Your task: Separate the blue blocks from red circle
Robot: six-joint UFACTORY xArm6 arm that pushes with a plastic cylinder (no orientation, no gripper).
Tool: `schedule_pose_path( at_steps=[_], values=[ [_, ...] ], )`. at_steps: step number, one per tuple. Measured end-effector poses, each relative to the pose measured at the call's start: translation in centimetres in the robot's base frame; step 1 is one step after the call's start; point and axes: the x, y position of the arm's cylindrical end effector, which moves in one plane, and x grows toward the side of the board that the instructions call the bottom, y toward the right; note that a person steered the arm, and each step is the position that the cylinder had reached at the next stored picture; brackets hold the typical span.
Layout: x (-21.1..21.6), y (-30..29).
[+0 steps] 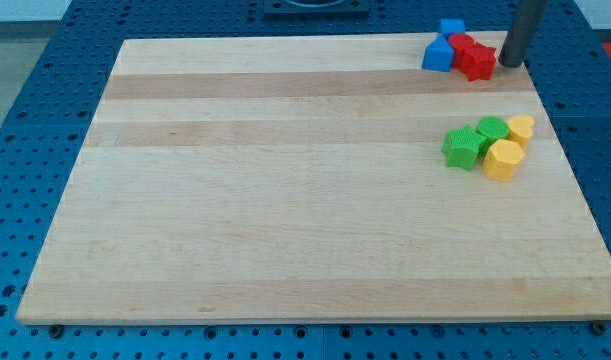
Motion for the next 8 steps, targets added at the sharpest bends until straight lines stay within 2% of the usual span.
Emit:
schedule_pose_path(
  at_steps=[2,5,8],
  values=[
    [-6.4,-1.2],
    [-6.4,-4.9],
    [-0.9,-12.7]
  ],
)
